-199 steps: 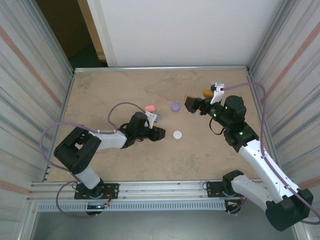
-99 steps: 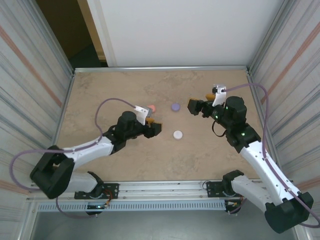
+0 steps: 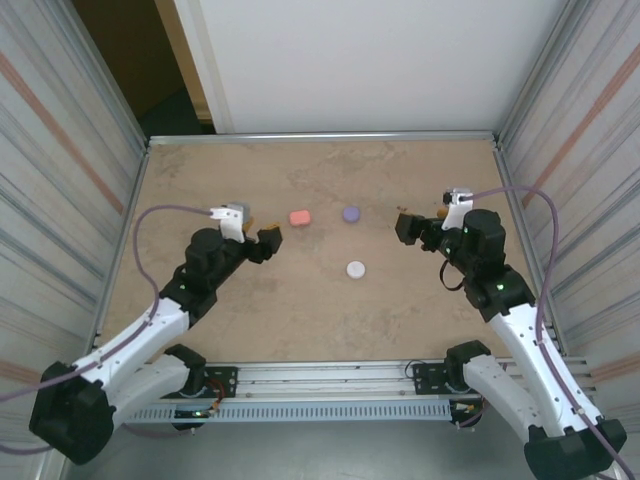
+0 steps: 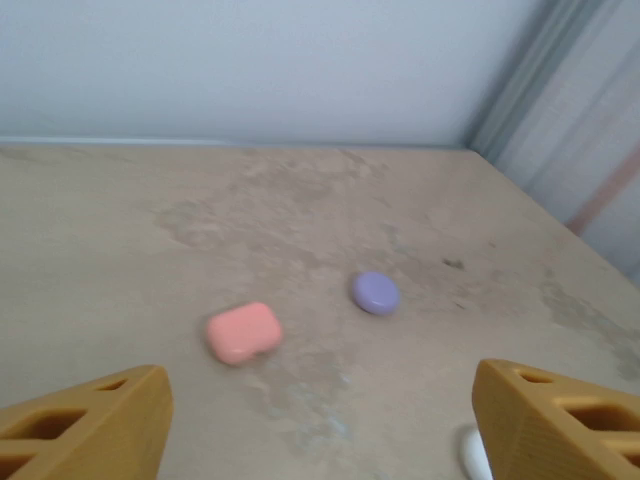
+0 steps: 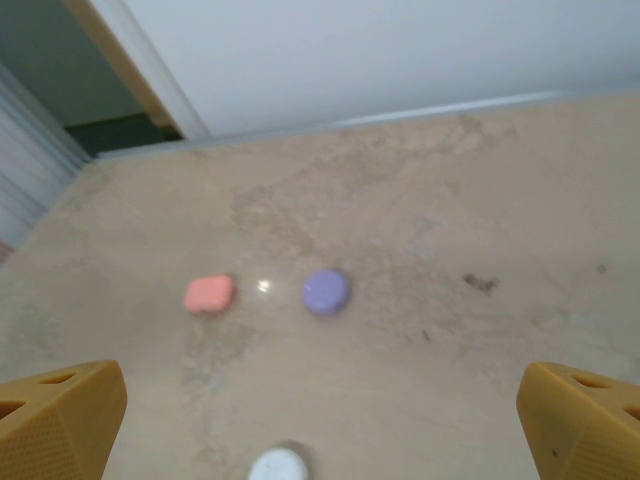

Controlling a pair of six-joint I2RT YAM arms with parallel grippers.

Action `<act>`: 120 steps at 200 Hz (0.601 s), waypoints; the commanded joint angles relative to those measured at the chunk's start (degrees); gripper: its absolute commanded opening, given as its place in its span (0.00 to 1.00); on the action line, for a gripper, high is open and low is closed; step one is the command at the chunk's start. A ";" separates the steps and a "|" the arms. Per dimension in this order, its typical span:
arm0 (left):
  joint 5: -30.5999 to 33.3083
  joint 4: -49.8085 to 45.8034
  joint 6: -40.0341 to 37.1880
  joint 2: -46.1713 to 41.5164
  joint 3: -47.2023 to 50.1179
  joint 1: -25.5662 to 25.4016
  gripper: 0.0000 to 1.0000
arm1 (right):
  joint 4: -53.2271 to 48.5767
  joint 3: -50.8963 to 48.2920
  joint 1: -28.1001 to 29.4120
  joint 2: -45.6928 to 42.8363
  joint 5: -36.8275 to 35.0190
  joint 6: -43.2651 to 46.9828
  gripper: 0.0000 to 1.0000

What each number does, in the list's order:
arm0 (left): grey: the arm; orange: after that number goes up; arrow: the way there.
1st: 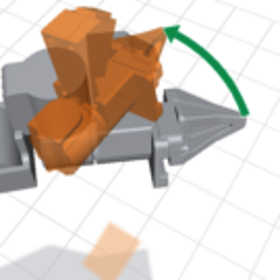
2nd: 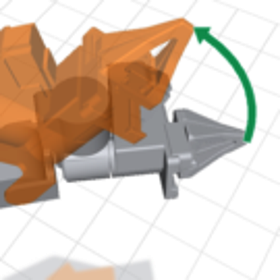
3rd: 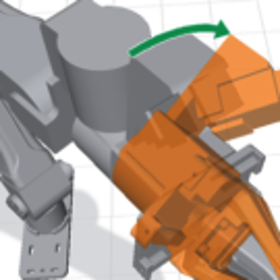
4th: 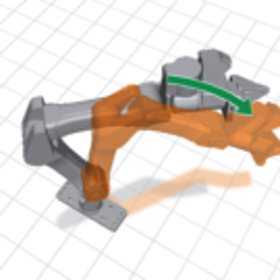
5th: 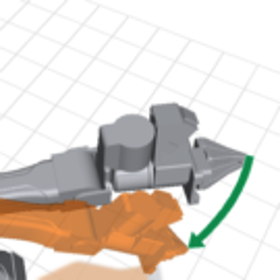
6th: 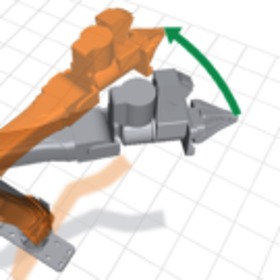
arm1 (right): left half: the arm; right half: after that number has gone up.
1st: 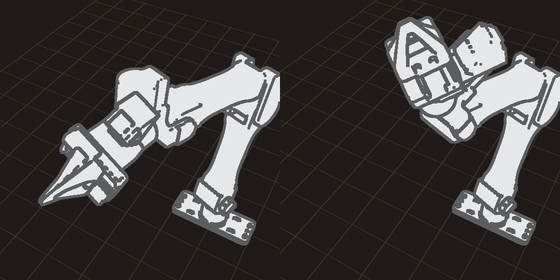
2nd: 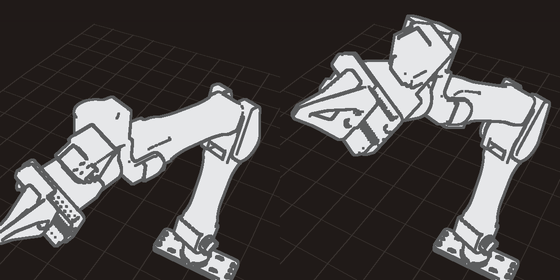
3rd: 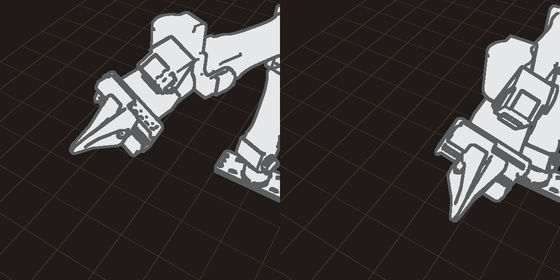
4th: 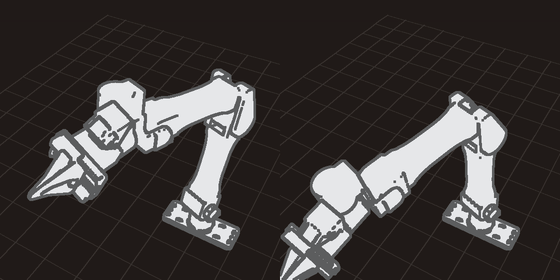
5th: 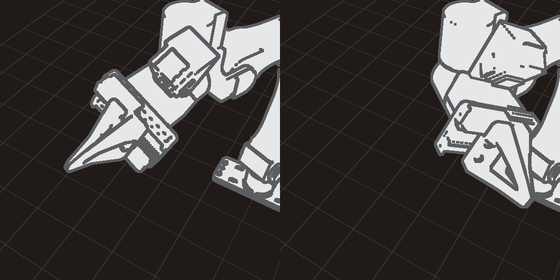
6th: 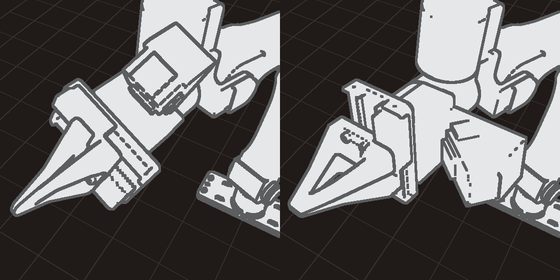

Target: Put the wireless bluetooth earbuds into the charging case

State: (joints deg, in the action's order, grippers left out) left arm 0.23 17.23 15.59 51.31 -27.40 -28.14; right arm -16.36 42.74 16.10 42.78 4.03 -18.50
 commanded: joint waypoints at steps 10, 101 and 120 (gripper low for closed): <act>11.65 -1.37 -1.95 -7.39 3.94 2.32 0.87 | -2.38 -2.97 -2.12 -0.42 -5.15 -1.24 0.99; 20.64 -9.34 6.24 -23.99 11.44 16.66 0.99 | -0.03 -10.39 -9.58 -1.63 -10.68 -4.45 0.99; 22.23 -9.15 6.38 -25.21 12.34 17.18 0.99 | 1.22 -11.52 -10.60 -1.24 -10.62 -3.42 0.99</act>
State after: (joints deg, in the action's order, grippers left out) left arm 19.51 8.27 19.90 27.73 -16.29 -11.73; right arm -17.98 32.53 6.68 41.87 -5.19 -21.61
